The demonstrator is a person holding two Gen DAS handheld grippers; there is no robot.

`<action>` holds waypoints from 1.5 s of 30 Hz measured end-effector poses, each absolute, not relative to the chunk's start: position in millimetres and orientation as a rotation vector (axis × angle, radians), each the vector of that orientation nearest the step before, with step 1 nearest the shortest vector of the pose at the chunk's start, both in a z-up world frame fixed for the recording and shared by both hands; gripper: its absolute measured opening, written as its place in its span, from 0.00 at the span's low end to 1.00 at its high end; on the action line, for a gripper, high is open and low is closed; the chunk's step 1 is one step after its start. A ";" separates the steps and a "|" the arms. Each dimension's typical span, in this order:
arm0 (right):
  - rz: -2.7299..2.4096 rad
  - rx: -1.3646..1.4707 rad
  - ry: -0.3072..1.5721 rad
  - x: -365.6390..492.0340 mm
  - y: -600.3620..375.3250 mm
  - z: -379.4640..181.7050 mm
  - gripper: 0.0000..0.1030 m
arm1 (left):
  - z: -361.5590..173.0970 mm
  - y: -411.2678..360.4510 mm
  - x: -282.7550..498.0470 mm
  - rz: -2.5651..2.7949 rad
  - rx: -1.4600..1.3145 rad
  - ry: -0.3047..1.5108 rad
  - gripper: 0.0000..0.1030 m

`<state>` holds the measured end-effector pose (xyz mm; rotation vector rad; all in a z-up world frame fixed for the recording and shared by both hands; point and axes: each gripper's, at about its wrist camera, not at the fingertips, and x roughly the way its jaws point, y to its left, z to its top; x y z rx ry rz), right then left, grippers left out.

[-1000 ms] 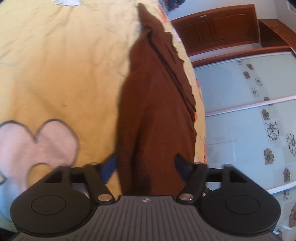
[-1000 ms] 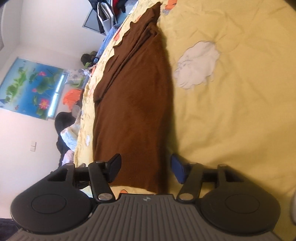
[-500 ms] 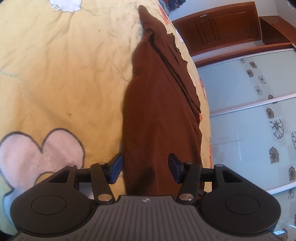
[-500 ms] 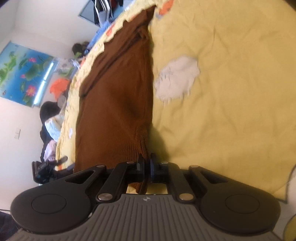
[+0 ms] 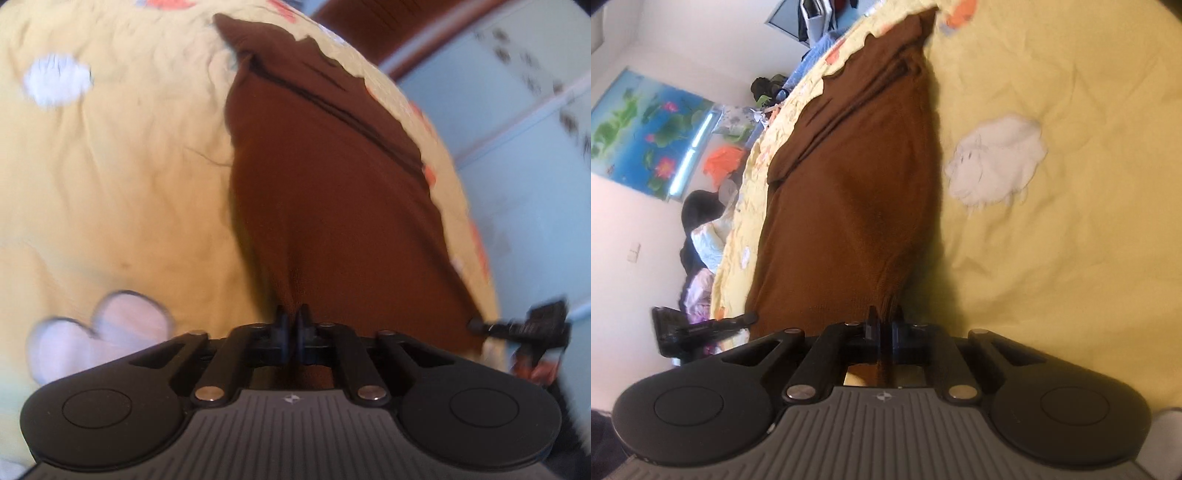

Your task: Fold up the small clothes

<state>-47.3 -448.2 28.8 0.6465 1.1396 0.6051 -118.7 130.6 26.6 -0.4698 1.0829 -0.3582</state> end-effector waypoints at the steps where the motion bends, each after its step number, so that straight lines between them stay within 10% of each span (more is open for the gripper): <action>1: 0.587 0.618 1.163 -48.6 -449.9 26.5 0.12 | 22.6 131.0 -118.6 -0.327 -0.409 1.108 0.02; 5: 0.571 0.655 1.189 -52.8 -458.4 10.3 0.04 | 21.6 143.1 -110.2 -0.345 -0.436 1.115 0.04; 8: 0.583 0.672 1.183 -47.9 -458.8 14.7 0.27 | 32.2 152.3 -93.9 -0.373 -0.471 1.090 0.07; 10: 0.588 0.629 1.131 -33.8 -460.5 30.8 0.65 | 37.1 159.9 -68.2 -0.338 -0.528 1.078 0.26; 12: 0.578 0.606 1.030 -8.7 -463.1 50.1 0.72 | 42.2 167.8 -39.1 -0.280 -0.556 1.008 0.79; 13: 0.577 0.614 0.983 9.4 -463.9 56.7 0.72 | 43.9 171.8 -24.3 -0.245 -0.569 0.948 0.84; 23: 0.381 0.792 0.848 226.1 -469.0 22.7 0.72 | 24.6 177.3 153.5 -0.117 -0.734 0.836 0.83; 25: 0.390 0.793 0.872 252.2 -453.3 14.6 0.72 | 28.8 164.3 171.0 -0.127 -0.652 0.845 0.53; 26: 0.405 0.773 0.886 262.0 -444.3 11.8 0.72 | 32.1 154.3 179.9 -0.121 -0.572 0.864 0.14; 27: 0.420 0.735 0.890 267.4 -432.5 10.4 0.55 | 36.1 144.3 183.3 -0.103 -0.497 0.868 0.15; 28: 0.429 0.674 0.895 270.2 -423.1 10.9 0.17 | 40.8 136.9 184.6 -0.090 -0.434 0.859 0.15; 33: 0.406 0.598 0.877 269.6 -429.6 10.8 0.13 | 36.0 120.1 182.4 -0.042 -0.202 0.850 0.15; 37: 0.414 0.682 0.850 260.8 -435.8 0.1 0.24 | 38.8 130.5 173.9 -0.049 -0.280 0.837 0.24; 42: 0.369 0.584 0.772 229.4 -428.5 38.4 0.46 | 41.5 168.9 131.2 -0.084 -0.571 0.821 0.72; 45: 0.453 0.462 0.729 203.6 -401.9 62.1 0.60 | 27.6 178.7 101.2 -0.127 -0.721 0.868 0.72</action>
